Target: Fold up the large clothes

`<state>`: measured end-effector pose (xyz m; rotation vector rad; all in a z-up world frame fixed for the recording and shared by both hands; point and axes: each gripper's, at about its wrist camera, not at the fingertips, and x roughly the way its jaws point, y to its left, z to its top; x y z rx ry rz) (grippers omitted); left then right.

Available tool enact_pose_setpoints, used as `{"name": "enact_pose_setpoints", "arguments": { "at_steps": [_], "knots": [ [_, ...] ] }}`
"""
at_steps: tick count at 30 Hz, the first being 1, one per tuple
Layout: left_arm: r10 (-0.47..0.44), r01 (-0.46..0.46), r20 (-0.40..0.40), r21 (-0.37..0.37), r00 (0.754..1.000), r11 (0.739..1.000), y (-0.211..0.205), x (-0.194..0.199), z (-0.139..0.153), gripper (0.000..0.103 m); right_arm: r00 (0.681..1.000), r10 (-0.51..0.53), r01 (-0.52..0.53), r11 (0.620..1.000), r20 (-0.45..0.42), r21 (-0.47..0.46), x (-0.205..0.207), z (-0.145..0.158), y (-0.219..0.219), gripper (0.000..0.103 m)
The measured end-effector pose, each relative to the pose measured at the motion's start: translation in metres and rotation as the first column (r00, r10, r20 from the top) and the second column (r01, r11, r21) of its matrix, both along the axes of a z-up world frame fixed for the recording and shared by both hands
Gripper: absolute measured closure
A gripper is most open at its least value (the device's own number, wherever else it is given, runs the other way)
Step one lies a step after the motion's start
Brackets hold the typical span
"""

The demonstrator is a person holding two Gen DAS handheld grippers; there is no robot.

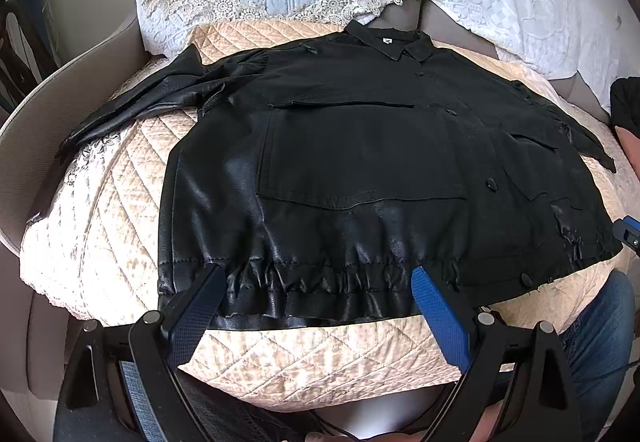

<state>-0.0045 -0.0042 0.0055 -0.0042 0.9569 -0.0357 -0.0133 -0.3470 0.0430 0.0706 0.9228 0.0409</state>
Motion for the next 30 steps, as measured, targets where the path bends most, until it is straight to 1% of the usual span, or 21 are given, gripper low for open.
{"name": "enact_pose_setpoints", "arguments": {
  "at_steps": [24, 30],
  "knots": [
    [-0.006, 0.006, -0.008, -0.015, 1.000, 1.000, 0.0015, 0.0018, -0.0038, 0.007, 1.000, 0.003, -0.003, 1.000, -0.003, -0.003, 0.0017, -0.0004, 0.0014, 0.023],
    [-0.001, 0.001, 0.001, -0.020, 1.000, 1.000, 0.0020, 0.0003, -0.0020, 0.007, 1.000, 0.005, -0.005, 1.000, 0.002, -0.007, 0.0018, -0.0001, 0.0041, 0.023]
  ]
}}
